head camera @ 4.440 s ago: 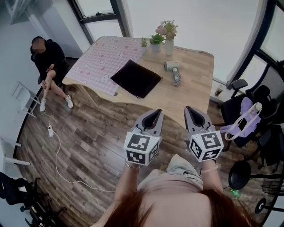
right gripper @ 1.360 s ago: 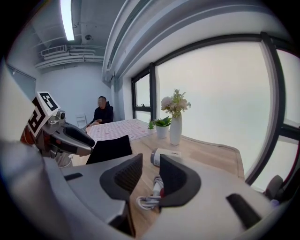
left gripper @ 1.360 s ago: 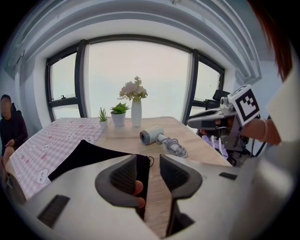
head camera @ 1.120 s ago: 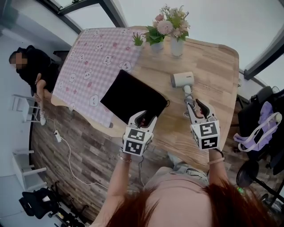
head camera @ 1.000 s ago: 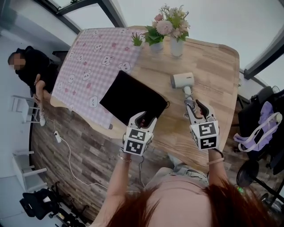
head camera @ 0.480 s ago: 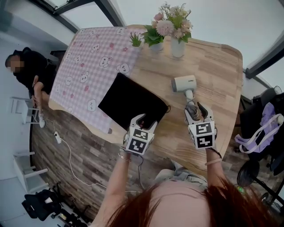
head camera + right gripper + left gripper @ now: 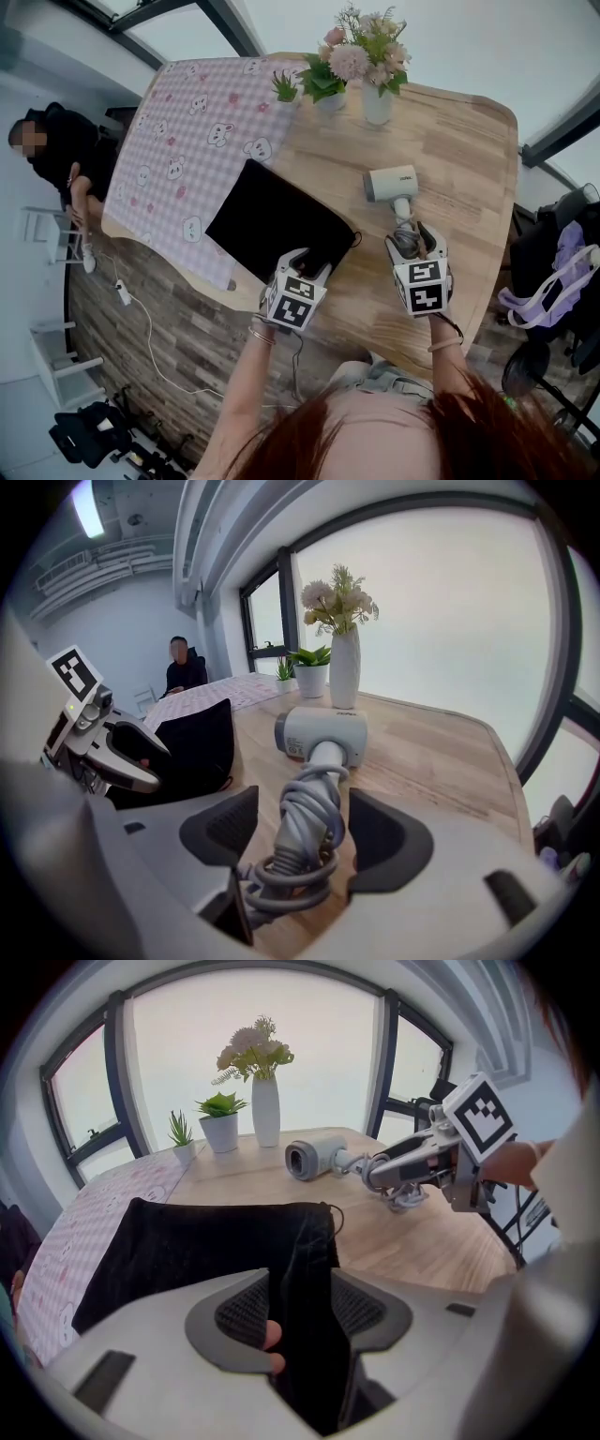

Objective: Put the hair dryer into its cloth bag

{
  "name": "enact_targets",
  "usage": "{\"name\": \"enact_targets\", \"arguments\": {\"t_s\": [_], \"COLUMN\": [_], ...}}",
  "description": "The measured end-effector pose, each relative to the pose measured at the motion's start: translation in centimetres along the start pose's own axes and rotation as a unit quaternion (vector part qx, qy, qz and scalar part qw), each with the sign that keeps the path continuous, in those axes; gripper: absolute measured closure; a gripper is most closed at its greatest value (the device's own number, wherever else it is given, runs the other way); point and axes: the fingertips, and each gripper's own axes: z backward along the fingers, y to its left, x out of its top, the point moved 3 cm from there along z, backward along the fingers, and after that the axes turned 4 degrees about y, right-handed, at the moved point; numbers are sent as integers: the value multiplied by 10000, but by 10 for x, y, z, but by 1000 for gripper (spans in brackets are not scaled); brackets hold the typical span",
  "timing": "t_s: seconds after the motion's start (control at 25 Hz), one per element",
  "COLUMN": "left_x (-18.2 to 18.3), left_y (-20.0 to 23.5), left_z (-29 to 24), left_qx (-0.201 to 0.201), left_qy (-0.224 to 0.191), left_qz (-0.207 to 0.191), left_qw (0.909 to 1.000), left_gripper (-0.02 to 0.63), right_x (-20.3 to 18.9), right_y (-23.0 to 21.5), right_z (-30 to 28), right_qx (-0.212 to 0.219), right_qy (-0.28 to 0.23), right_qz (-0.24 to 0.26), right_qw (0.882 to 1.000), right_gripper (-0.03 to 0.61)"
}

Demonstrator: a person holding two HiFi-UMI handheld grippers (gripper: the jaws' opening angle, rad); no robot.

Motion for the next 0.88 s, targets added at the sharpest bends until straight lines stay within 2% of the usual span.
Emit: {"name": "enact_targets", "arguments": {"t_s": [0.48,0.88], "left_x": [4,17], "left_y": [8,16], "left_z": [-4,10], "left_qx": [111,205], "left_qy": [56,-80], "left_qz": [5,80], "left_qw": [9999,9997], "left_gripper": [493,522], "right_x": [-13,-16], "right_y": [-4,-1], "right_z": [-29,-34], "right_qx": [101,94], "right_qy": [286,431], "right_qz": [-263,-142], "right_qw": [9992,9989], "right_gripper": [270,347]}}
